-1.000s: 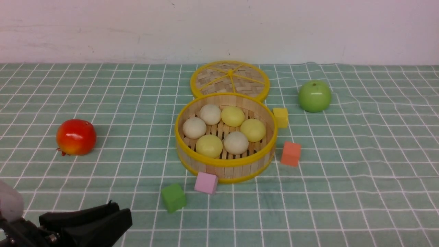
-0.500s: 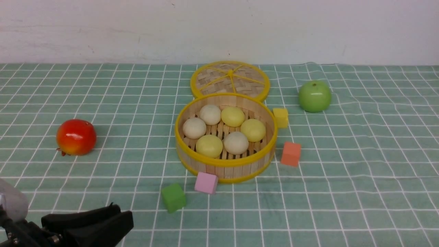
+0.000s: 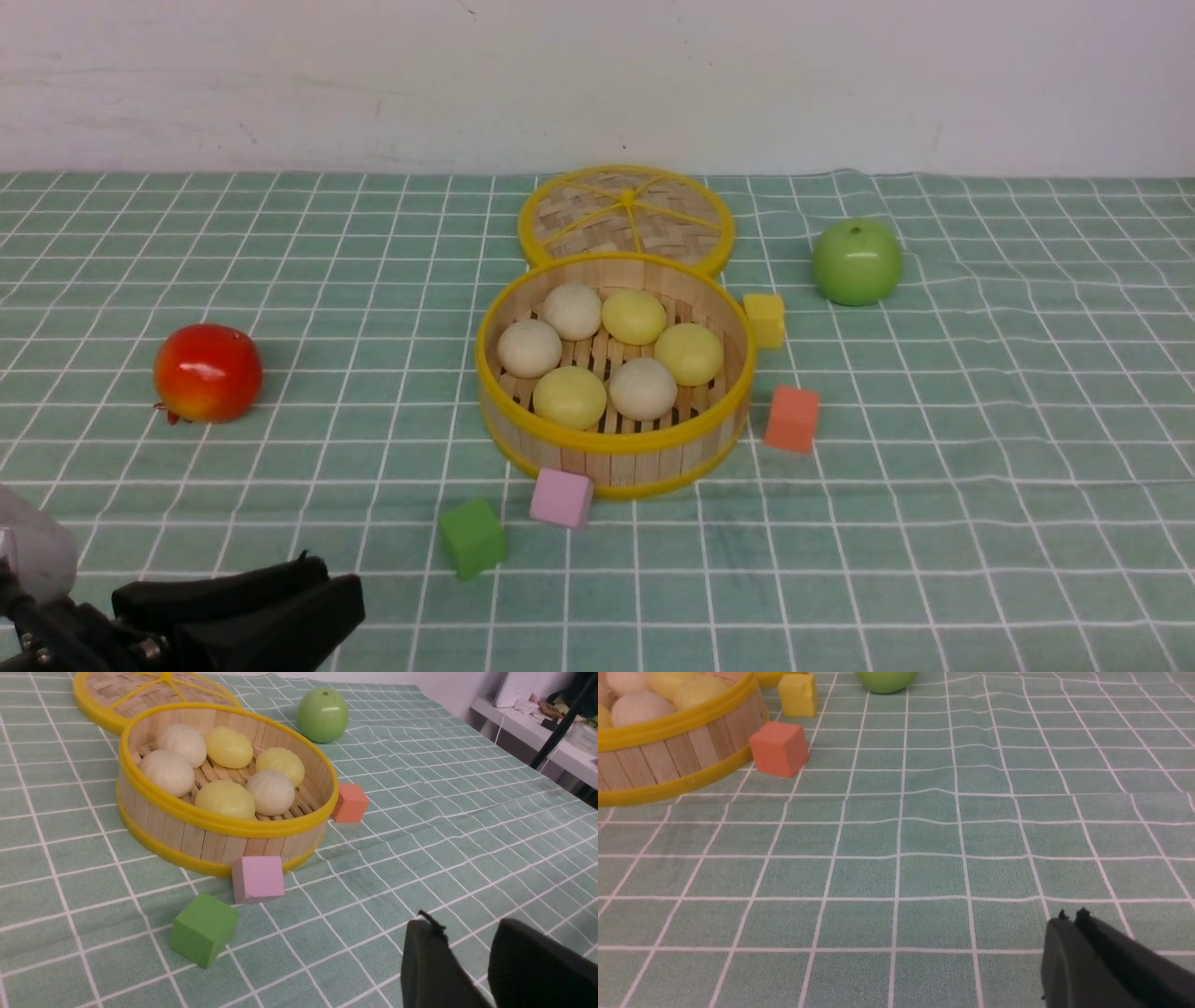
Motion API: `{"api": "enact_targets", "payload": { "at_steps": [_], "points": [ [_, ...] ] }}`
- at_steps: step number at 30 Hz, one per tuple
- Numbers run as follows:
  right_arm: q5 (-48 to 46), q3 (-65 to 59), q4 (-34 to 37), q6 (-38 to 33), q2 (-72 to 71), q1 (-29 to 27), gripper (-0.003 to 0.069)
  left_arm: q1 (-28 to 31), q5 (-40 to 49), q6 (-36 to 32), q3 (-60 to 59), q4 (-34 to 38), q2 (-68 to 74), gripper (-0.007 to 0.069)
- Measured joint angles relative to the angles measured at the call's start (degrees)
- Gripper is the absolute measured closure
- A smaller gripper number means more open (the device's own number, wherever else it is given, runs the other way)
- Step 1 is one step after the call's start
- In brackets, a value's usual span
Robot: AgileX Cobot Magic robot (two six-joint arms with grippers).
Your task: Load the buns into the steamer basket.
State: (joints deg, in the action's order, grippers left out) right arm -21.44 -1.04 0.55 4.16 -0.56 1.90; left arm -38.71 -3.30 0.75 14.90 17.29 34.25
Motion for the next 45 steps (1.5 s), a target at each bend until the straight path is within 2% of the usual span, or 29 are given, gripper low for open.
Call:
{"api": "enact_targets", "payload": {
  "at_steps": [9,14,21,22,23,24,26,28,30,31,32,34,45],
  "points": [
    [0.00,0.00,0.00,0.00,0.00,0.00,0.0641,1.58,-3.20,0.00,-0.18,-0.17,-6.12,0.0423],
    [0.00,0.00,0.00,0.00,0.00,0.00,0.0636,9.12,-4.64,0.00,-0.48,-0.83,-14.90,0.0418],
    [0.00,0.00,0.00,0.00,0.00,0.00,0.0624,26.19,-8.09,1.67,-9.41,-1.59,-24.53,0.0420],
    [0.00,0.00,0.00,0.00,0.00,0.00,0.0623,27.15,-8.09,1.87,-9.81,-1.65,-24.92,0.0422],
    [0.00,0.00,0.00,0.00,0.00,0.00,0.0620,30.62,-7.80,2.49,-13.53,-2.82,-28.60,0.0442],
    [-0.06,0.00,0.00,0.00,0.00,0.00,0.0620,31.02,-7.61,2.57,-13.53,-2.82,-29.06,0.0447],
    [-0.06,0.00,0.00,0.00,0.00,0.00,0.0616,35.26,-2.65,2.77,-16.09,-6.68,-33.80,0.0522],
    [-0.06,0.00,0.00,0.00,-0.05,-0.04,0.0615,36.51,2.78,2.84,-16.20,-9.68,-34.68,0.0579],
    [-0.06,0.00,0.00,0.00,-0.05,-0.04,0.0613,37.32,12.24,3.31,-16.20,-13.02,-34.84,0.0638],
    [-0.06,0.00,0.00,0.00,-0.05,-0.04,0.0612,37.39,13.24,3.54,-16.20,-13.25,-34.84,0.0638],
    [-0.06,0.00,0.00,0.00,-0.06,-0.04,0.0610,37.39,19.98,4.60,-16.33,-14.22,-34.84,0.0638],
    [-0.06,0.00,0.00,0.00,-0.06,-0.04,0.0607,37.39,25.53,5.84,-16.69,-15.39,-34.84,0.0638],
    [-0.06,0.00,0.00,0.00,-0.06,-0.04,0.0587,37.39,24.96,12.90,-16.63,-15.22,-34.84,0.0638]
  ]
}}
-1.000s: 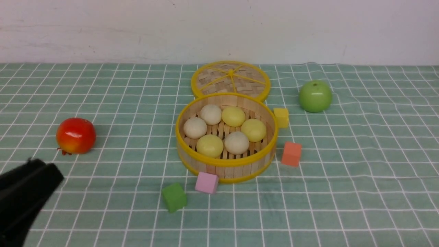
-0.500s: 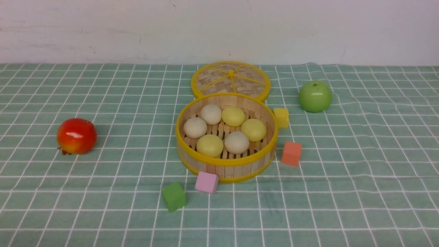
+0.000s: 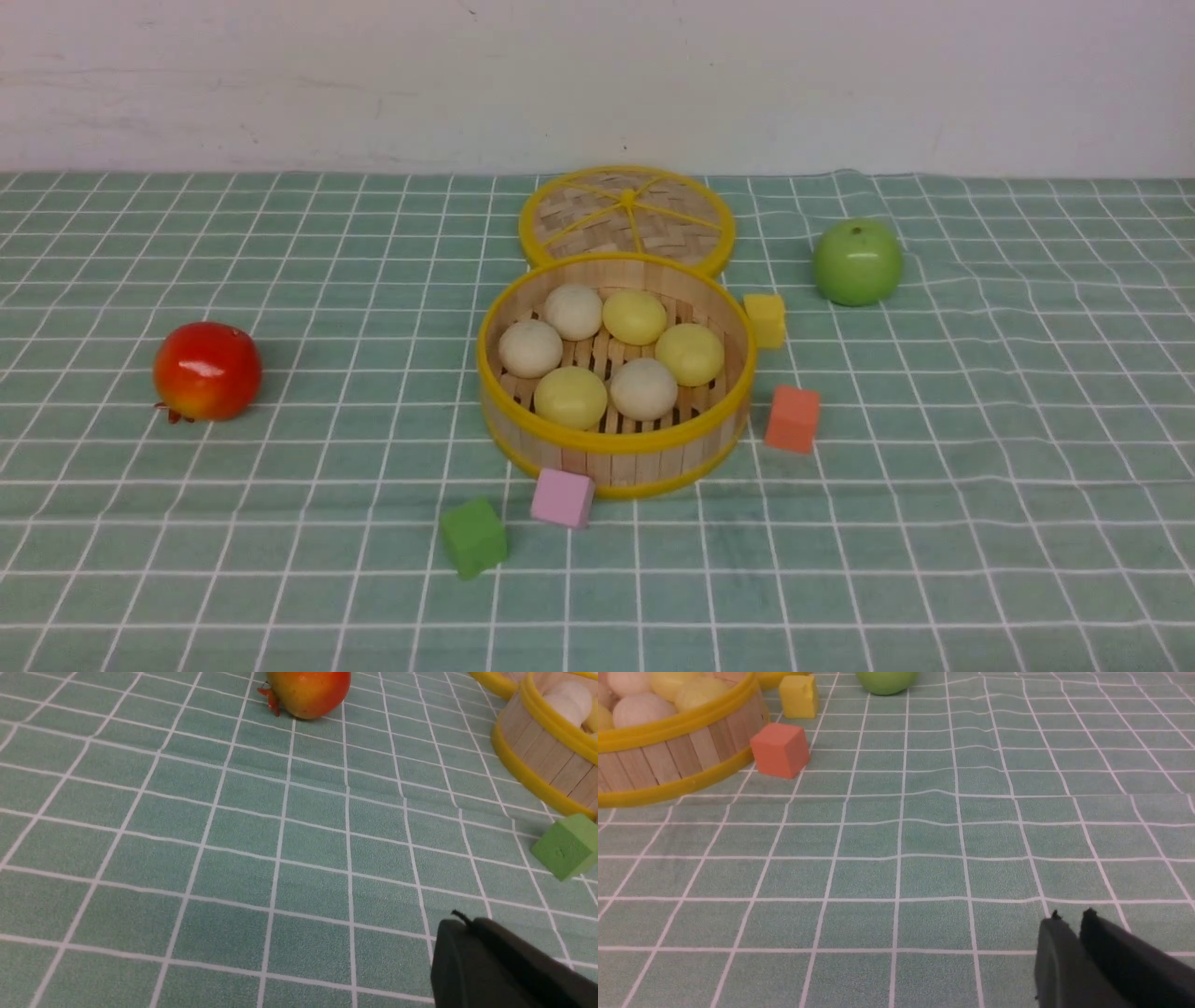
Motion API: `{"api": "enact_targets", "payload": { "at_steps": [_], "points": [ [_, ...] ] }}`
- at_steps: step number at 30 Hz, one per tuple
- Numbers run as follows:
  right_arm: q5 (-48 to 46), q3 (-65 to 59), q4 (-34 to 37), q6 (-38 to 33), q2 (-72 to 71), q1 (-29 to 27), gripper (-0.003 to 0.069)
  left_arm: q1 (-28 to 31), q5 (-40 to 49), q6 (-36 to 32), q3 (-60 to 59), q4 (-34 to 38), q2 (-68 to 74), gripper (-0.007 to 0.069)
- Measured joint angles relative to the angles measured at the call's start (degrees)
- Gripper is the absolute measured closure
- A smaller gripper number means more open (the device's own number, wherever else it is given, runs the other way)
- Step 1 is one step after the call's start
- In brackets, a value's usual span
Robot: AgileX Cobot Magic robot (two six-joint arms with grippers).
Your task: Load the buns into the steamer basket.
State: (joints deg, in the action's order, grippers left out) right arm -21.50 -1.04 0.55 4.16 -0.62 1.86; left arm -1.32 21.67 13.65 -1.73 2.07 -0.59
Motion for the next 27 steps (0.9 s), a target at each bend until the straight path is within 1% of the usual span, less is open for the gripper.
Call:
{"api": "enact_targets", "payload": {
  "at_steps": [27],
  "points": [
    [0.00,0.00,0.00,0.00,0.00,0.00,0.0554,0.00,0.00,0.22,0.00,0.18,0.00,0.0638]
  ]
}}
